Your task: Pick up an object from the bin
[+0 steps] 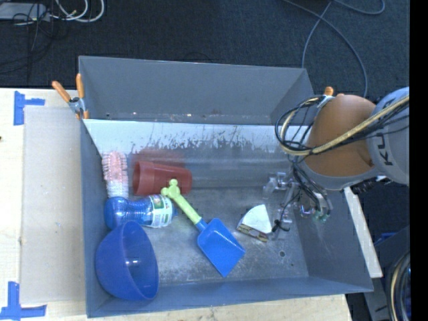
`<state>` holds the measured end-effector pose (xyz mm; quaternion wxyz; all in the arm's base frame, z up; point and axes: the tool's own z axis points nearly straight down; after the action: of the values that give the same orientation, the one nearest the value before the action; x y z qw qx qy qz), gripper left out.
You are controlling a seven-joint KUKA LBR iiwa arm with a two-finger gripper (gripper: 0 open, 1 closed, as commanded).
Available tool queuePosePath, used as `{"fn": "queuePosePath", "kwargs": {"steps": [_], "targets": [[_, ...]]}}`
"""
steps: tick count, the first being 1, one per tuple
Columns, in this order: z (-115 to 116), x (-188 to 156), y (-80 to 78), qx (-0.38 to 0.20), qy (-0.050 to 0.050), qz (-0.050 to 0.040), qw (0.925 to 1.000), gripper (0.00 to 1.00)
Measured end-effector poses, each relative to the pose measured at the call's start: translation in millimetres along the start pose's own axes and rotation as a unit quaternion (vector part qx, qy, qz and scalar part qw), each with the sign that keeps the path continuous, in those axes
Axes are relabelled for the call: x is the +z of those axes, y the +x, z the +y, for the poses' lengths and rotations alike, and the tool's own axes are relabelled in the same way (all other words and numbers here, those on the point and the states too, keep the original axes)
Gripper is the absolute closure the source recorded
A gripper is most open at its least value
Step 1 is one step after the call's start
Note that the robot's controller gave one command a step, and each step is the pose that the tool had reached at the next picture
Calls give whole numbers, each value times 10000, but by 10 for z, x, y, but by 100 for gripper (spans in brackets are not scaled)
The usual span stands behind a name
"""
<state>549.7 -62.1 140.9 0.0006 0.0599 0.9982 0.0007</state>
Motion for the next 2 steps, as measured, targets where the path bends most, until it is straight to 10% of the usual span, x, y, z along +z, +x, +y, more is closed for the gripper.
{"fn": "queuePosePath", "kwargs": {"steps": [1, 2], "targets": [[-52, 754, 58, 176, -2, 6, 9998, 0], [29, 716, 151, 393, -5, -25, 9992, 100]]}}
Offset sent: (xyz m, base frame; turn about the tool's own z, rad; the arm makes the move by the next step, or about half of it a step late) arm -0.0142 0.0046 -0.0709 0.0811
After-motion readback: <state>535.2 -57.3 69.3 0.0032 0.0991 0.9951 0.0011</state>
